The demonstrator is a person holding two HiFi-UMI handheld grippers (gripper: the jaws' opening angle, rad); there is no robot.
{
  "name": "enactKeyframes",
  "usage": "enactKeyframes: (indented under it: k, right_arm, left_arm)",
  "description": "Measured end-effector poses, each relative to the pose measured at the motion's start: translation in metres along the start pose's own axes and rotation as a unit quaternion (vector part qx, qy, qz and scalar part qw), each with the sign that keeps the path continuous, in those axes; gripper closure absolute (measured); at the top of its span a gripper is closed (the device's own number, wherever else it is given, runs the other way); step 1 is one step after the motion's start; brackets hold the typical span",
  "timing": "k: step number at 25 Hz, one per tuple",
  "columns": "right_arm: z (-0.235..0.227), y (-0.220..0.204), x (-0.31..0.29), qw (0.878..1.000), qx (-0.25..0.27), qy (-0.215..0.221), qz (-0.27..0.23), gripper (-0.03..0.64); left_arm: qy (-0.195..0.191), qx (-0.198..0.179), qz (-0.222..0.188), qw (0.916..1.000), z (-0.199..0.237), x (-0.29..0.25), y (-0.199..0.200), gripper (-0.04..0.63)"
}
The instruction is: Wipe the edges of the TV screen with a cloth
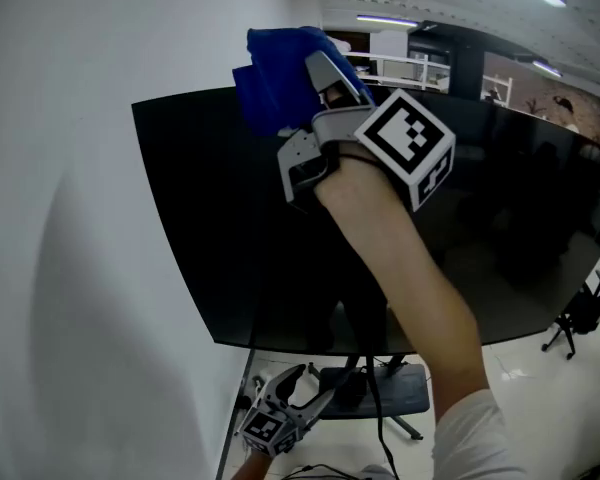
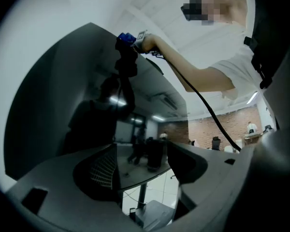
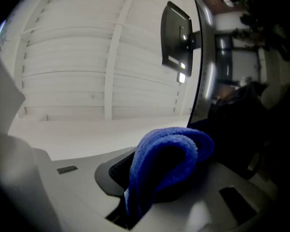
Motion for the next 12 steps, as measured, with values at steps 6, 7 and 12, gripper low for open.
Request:
enactKeyframes:
  k: [6, 7, 12]
  right_arm:
    - [-0.036, 0.168, 0.095, 0.992, 0.093, -0.051, -0.063, 0.534]
    - [-0.043, 0.198, 0.113, 0.989, 0.108, -0.062, -0.075, 0.534]
    - [-0.071, 0.286, 0.160, 0.972, 0.162, -0.120, -0.124, 0.534]
  left_arm:
    - [-0.116, -0.007, 0.010, 0.9932, -0.099, -0.103, -0.020, 0.288]
    - [-0.132, -0.003, 0.012, 0.9912, -0.117, -0.121, -0.020, 0.288]
    - [-0.201, 0.008, 0.027, 0.9792, -0.153, -0.164, -0.018, 0.288]
Point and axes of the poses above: the fingertips, and each gripper's own axes: x backward along the fingers, z to its left, y out of its top, the point moved 1 cm from there along x, backward along the fingers, and after that the axes turned 1 degree about -y, right-handed, at the moved point
